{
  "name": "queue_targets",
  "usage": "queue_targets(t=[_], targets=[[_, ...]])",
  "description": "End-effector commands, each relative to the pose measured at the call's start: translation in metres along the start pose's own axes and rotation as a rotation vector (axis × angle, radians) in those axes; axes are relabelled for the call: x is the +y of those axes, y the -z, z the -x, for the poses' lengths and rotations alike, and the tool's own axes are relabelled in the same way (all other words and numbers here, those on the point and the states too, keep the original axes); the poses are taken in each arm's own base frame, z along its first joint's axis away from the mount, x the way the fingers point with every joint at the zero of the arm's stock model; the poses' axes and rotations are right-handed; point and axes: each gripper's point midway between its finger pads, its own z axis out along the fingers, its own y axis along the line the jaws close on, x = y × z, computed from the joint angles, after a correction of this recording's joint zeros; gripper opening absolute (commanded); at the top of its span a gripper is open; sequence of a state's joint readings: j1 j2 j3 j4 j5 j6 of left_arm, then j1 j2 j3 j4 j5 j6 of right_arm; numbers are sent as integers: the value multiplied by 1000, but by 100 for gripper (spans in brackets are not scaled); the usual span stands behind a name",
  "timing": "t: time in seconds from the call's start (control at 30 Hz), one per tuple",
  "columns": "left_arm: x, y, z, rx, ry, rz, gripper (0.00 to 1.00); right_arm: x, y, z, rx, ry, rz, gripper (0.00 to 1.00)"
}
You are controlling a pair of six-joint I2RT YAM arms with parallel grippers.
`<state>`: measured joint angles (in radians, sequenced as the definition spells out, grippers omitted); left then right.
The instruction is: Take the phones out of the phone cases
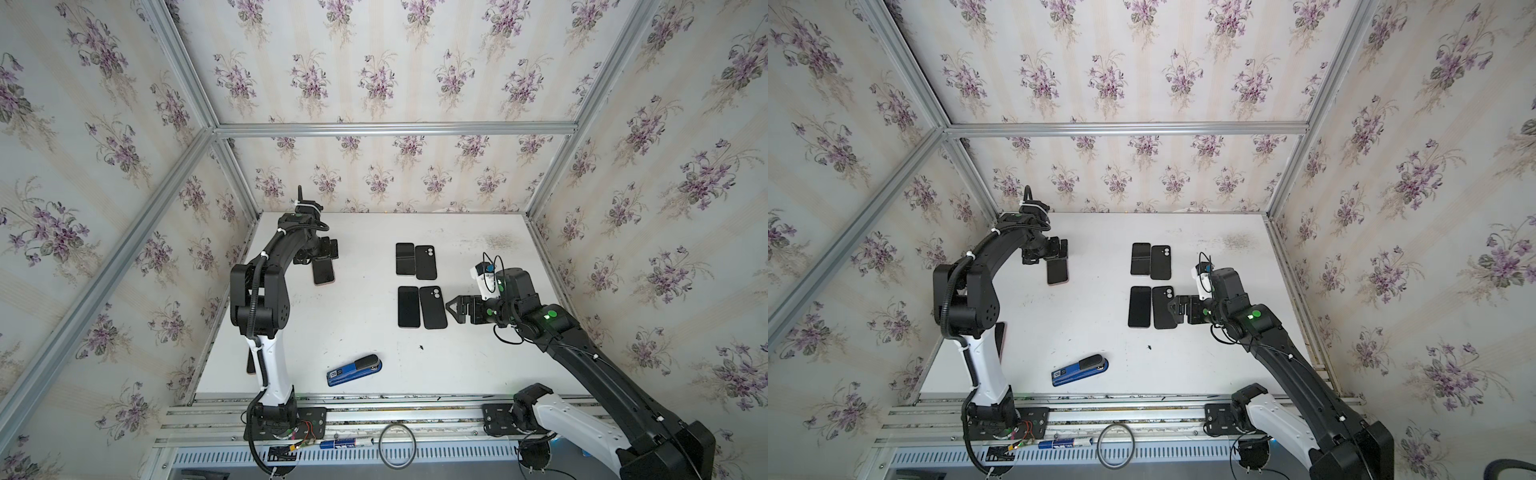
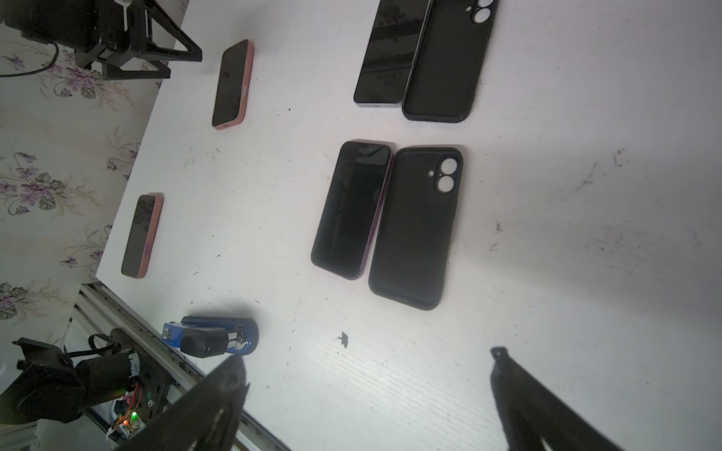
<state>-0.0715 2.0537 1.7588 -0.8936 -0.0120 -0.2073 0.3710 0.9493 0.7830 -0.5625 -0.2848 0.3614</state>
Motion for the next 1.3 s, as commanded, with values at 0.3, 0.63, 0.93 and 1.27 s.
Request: queue_targets(t=[0.3,0.63,0.93,1.27], targets=[[8,-22,2,43,93,63,100,9,-5,10,-28,-24,48,100],[8,-39,9,66,128,72,100,11,-5,12,-37,-37,63,100],[11,-53,12,84,132,97,100,17,-9,20,-47,-58,89,100],[19,-63,14,93,142,139,100,20,-15,23,-45,-61,104,100]])
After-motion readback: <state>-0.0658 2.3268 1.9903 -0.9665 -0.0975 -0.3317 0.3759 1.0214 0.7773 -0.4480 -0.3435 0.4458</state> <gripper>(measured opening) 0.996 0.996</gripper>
